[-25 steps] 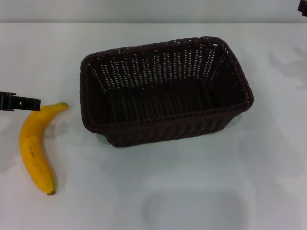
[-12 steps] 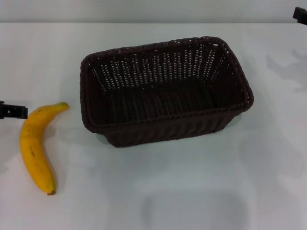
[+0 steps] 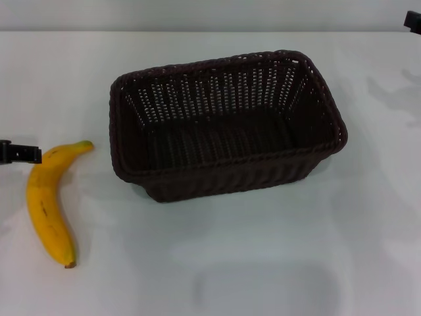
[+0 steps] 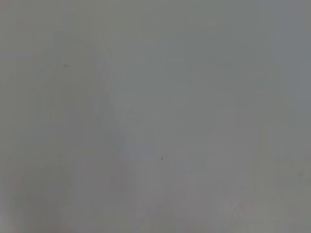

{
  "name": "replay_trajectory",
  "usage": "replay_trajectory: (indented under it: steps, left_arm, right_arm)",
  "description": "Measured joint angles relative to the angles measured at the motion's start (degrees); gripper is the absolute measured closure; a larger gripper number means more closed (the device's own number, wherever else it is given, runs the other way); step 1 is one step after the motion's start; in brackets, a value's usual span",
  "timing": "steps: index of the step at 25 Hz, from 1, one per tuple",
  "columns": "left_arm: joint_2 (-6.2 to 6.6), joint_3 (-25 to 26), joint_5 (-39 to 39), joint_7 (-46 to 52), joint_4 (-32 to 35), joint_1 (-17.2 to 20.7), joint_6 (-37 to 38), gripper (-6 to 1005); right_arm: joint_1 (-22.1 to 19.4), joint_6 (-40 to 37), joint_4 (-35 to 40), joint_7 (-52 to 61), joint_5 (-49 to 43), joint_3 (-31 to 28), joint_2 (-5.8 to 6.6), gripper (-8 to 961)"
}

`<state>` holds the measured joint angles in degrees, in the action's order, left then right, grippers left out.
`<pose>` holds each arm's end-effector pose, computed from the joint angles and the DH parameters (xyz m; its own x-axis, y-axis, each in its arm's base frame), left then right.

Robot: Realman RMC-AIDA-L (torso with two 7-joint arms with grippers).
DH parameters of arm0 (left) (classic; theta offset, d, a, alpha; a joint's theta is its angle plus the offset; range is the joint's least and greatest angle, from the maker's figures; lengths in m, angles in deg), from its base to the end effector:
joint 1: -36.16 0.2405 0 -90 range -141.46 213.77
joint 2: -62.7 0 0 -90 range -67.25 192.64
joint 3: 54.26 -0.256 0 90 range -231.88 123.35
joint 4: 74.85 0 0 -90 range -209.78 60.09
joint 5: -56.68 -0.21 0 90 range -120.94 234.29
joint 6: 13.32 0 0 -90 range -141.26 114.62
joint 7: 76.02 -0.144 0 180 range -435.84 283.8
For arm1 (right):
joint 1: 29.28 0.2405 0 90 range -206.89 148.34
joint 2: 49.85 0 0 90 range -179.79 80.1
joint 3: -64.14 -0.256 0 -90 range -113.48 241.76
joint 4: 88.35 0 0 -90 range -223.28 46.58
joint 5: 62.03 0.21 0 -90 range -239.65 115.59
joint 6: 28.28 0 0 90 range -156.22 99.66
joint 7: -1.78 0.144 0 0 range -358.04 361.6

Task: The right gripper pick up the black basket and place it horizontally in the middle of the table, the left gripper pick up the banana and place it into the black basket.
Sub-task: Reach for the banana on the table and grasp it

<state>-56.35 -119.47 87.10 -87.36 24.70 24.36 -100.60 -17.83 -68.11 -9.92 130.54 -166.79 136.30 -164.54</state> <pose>-0.2585 0.3026 0.1024 0.3196 0.8700 0.3754 0.8278 -0.0635 -0.5574 0.2459 0.3781 0.1061 0.6093 -0.3457 -0.7137 -0.7917 -0.3165 -0.5225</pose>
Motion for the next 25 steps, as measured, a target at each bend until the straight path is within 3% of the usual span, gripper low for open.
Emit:
replay_trajectory:
  steps: [25]
  left_arm:
    - [0.04, -0.7, 2.6, -2.7, -9.4, 0.3, 6.5, 132]
  right_arm:
    - [0.2, -0.8, -0.3, 0.0, 0.0, 0.0, 0.00, 96]
